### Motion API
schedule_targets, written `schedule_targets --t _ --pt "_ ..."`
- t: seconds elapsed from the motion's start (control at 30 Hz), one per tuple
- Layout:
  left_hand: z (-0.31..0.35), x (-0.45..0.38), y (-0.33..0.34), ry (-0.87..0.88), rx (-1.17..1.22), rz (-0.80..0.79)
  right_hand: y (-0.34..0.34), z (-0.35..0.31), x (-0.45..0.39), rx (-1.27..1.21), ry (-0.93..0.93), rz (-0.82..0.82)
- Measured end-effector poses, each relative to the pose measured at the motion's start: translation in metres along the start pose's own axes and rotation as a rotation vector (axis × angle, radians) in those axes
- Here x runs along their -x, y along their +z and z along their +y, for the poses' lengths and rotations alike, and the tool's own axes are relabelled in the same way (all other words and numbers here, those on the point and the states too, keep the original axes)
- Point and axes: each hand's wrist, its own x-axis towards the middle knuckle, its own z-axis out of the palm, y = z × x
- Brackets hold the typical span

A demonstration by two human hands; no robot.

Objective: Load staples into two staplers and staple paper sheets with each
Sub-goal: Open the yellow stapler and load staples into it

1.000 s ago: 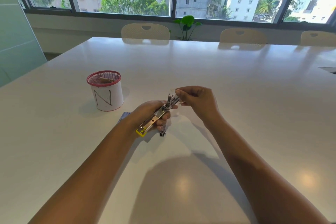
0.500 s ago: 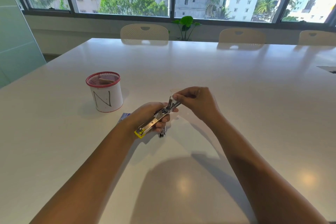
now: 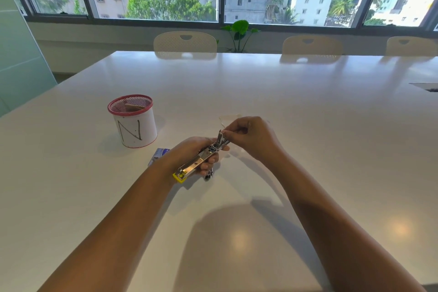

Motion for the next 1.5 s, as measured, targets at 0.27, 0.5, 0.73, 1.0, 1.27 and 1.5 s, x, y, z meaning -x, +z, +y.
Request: schedule_targets --t 0.27,0.5,0.73,1.0,1.27,1.5 --pt "-0.001 -0.003 -0.003 0.096 -0.013 0.042 -0.005 0.002 -0.006 -0.232 0.033 0.088" --pt "-0.004 -0.003 -0.004 0.191 -0.029 0.023 -0.005 0.006 -0.007 -0.147 0.043 0.080" --pt "-0.005 -0.005 -0.006 0.205 0.013 0.029 -0.007 0.007 -0.008 -0.151 0.045 0.110" --pt "-0.004 -0.004 -0.005 0.204 -0.005 0.026 -0.005 0.007 -0.007 -0.186 0.082 0.114" --pt "-0.003 -0.004 -0.006 0.181 -0.027 0.005 -0.004 0.008 -0.008 -0.163 0.091 0.107" --pt "-0.005 -0.004 -0.005 0.161 -0.038 -0.011 -0.001 0.010 -0.006 -0.090 0.055 0.079"
